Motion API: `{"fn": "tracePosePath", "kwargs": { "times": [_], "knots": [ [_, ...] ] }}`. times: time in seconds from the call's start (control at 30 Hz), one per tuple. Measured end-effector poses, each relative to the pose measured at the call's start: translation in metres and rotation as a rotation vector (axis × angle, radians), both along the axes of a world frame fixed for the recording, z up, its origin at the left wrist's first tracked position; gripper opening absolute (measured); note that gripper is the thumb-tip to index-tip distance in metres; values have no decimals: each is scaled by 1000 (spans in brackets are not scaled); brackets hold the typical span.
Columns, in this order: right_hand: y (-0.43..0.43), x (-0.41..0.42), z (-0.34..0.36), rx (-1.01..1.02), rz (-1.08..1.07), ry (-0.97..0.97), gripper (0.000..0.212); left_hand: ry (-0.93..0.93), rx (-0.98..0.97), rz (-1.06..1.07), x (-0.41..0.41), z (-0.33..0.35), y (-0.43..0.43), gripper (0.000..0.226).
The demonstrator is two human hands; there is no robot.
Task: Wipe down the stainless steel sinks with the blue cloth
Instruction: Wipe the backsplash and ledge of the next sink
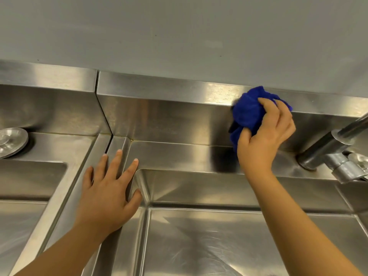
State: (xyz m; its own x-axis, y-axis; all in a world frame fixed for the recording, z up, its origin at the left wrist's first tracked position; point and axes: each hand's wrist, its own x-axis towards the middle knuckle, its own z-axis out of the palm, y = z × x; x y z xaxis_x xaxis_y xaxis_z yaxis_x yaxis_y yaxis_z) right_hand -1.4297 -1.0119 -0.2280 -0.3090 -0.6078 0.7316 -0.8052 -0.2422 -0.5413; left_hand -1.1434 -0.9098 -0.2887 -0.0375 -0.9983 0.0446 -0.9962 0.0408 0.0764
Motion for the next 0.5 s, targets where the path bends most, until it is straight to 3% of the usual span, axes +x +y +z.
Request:
{"fn": "tracePosePath", "kwargs": {
  "times": [0.1,0.23,0.3,0.4,0.5],
  "knots": [
    [-7,27,-4,-58,96,196,62,-2,1,1,0,0,1,72],
    [-9,29,-51,-42,86,322,67,22,-9,9,-1,0,0,72],
    [-5,25,-64,0,139,426,57,30,-5,8,-2,1,0,71],
    [-2,38,-43,47,234,363,50,39,-8,11,-3,3,1,70],
    [-5,70,-14,-34,289,294,50,49,-4,10,-4,4,1,71]
  ]
}}
